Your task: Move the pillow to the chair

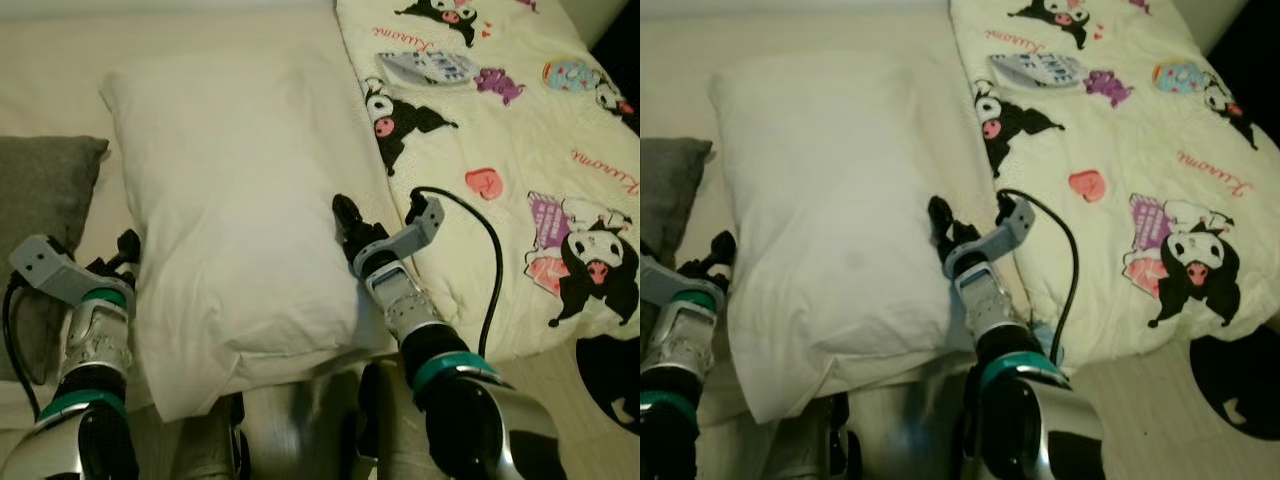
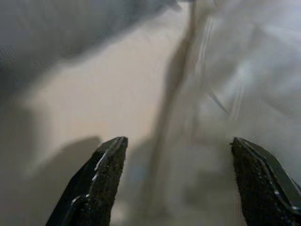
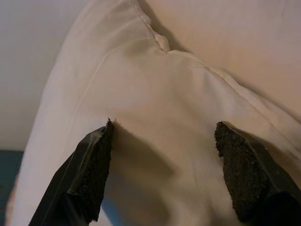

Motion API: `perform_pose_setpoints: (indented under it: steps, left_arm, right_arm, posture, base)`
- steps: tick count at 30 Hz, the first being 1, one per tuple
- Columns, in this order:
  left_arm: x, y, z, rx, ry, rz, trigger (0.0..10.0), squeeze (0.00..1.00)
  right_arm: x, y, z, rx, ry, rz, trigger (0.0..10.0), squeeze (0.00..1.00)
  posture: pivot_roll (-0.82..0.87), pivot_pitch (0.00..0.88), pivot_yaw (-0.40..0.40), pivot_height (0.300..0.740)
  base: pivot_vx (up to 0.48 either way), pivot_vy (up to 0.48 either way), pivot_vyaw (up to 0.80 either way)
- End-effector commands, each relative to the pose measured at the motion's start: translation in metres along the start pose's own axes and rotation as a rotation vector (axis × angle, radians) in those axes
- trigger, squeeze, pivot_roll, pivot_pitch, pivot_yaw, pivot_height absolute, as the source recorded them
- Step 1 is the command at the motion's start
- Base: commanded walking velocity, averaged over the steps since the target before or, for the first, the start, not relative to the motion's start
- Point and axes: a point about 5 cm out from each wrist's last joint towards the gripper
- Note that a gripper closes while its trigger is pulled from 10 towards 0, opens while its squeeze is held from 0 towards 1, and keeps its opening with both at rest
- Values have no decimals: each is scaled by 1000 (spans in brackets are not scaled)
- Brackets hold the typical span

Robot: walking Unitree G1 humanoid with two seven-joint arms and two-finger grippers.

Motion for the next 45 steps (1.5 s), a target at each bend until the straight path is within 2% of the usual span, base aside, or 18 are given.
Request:
perform_pose_setpoints:
  steps: [1,5,10,13,16,21,23,24,27,28,29,30,32,33,34,35,36,45]
  left_arm:
    - [4,-13,3,99,-14,49,10000,1000]
    - [7,-26,-3,197,-50,82,10000,1000]
    - [9,-37,-9,222,-79,115,10000,1000]
    - [7,-45,-27,251,-181,160,10000,1000]
    - [7,-45,-27,251,-181,160,10000,1000]
    - [4,-39,-42,282,-329,184,10000,1000]
    - [4,-38,-41,282,-348,189,10000,1000]
    - [6,-39,-38,193,-379,218,10000,1000]
    - [9,-42,-36,127,-402,251,10000,1000]
    - [11,-45,-34,118,-421,271,10000,886]
    - [12,-47,-34,115,-433,283,10000,886]
    - [14,-50,-32,111,-442,303,9255,0]
    - [16,-51,-31,110,-444,314,9255,0]
    - [17,-54,-31,104,-449,329,4196,0]
    - [17,-54,-31,104,-449,329,4196,0]
    - [19,-57,-31,110,-459,345,0,0]
    - [20,-60,-31,108,-459,352,0,0]
    - [26,-64,-27,117,-499,374,0,0]
  right_arm:
    - [2,-27,3,-86,10,53,10000,1000]
    - [2,-35,7,-103,33,77,10000,1000]
    - [1,-42,14,-104,70,111,10000,1000]
    - [2,-57,27,-96,185,239,10000,1000]
    - [2,-57,27,-96,185,239,10000,1000]
    - [10,-78,38,-153,341,382,10000,1000]
    - [13,-83,37,-154,349,406,10000,1000]
    - [19,-94,34,-125,355,463,10000,1000]
    - [22,-101,33,-98,359,498,10000,1000]
    - [24,-104,34,-106,377,516,10000,984]
    - [25,-105,36,-113,390,528,10000,984]
    - [26,-108,38,-105,417,548,10000,0]
    - [27,-110,40,-99,435,560,10000,0]
    - [28,-112,42,-94,453,582,10000,0]
    - [28,-112,42,-94,453,582,10000,0]
    - [30,-117,42,-55,463,619,4118,0]
    - [33,-122,43,-25,477,659,0,0]
    - [34,-130,46,15,481,694,0,0]
  posture:
    - [-38,269,-1,595]
    - [-65,285,3,595]
    - [-81,281,3,595]
    - [-76,268,5,595]
    - [-76,268,5,595]
    - [-59,264,6,595]
    - [-49,261,5,595]
    - [-42,267,5,595]
    - [-41,266,5,595]
    - [-38,260,3,595]
    - [-38,260,3,595]
    - [-34,258,0,595]
    - [-34,258,0,595]
    - [-30,261,-3,595]
    - [-30,261,-3,595]
    - [-27,259,-6,595]
    - [-23,257,-8,595]
    - [1,248,-6,595]
  base:
    - [0,0,0]
    - [0,0,0]
    - [0,0,0]
    - [0,0,0]
    - [0,0,0]
    - [0,0,0]
    - [0,0,0]
    - [0,0,0]
    - [0,0,0]
    - [0,0,0]
    - [0,0,0]
    - [0,0,0]
    - [0,0,0]
    - [0,0,0]
    - [0,0,0]
    - [0,0,0]
    - [0,0,0]
    - [0,0,0]
Point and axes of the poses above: a point about 5 cm out from each wrist's last joint towards the gripper, its own x axis pointing back from the gripper into the wrist, its own y axis along the axis of the wrist's last joint, z = x × y, and after that the axes turned 5 degrees about -x, right-handed
